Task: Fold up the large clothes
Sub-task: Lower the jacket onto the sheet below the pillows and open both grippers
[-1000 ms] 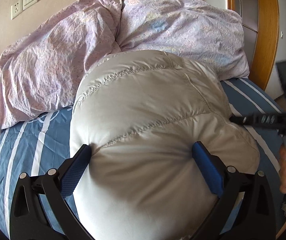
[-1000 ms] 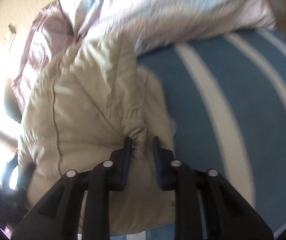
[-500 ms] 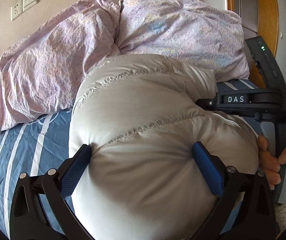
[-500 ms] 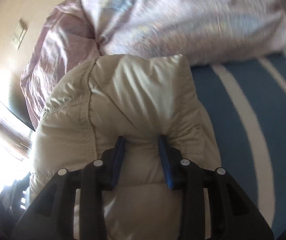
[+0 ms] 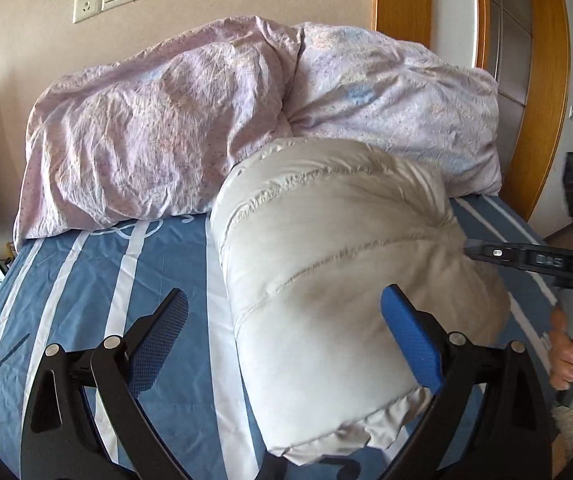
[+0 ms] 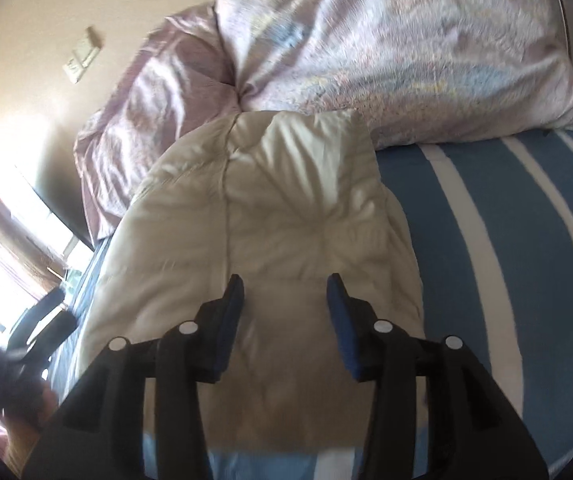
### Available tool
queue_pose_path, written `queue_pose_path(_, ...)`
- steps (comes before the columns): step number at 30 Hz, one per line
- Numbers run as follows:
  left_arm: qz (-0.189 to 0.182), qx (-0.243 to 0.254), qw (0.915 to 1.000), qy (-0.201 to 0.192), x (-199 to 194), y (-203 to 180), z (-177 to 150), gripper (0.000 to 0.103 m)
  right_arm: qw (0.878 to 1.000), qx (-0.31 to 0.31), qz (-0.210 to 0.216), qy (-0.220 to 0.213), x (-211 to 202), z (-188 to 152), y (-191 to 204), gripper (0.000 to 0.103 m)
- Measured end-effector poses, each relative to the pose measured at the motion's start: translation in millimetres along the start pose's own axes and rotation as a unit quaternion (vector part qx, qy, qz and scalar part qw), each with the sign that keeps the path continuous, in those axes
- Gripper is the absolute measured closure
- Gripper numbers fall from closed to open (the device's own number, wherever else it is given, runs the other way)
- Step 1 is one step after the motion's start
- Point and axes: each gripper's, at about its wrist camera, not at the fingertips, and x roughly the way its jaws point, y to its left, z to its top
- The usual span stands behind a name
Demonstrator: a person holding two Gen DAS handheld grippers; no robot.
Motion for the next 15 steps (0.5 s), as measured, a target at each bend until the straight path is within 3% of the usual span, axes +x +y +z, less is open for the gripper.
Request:
queue_pose_path(4,0.005,0.005,1.0000,0.007,4,-2,-7,0.004,1.000,-0.008,-0.007,-0.006,-11,-13,4,0.058)
queue_pose_path(7,0.005,0.010,0.9998,0.017,11,-4,-9,0.004,0.999,-0.030,-0.037,0.016,3,-20,5,0.054)
queue_pose_path(15,-0.012,-0.019,0.9987,0.046,40,0,-20,0.001,0.999,-0.004,-0.016,0.038,28,-33,-12,0.053)
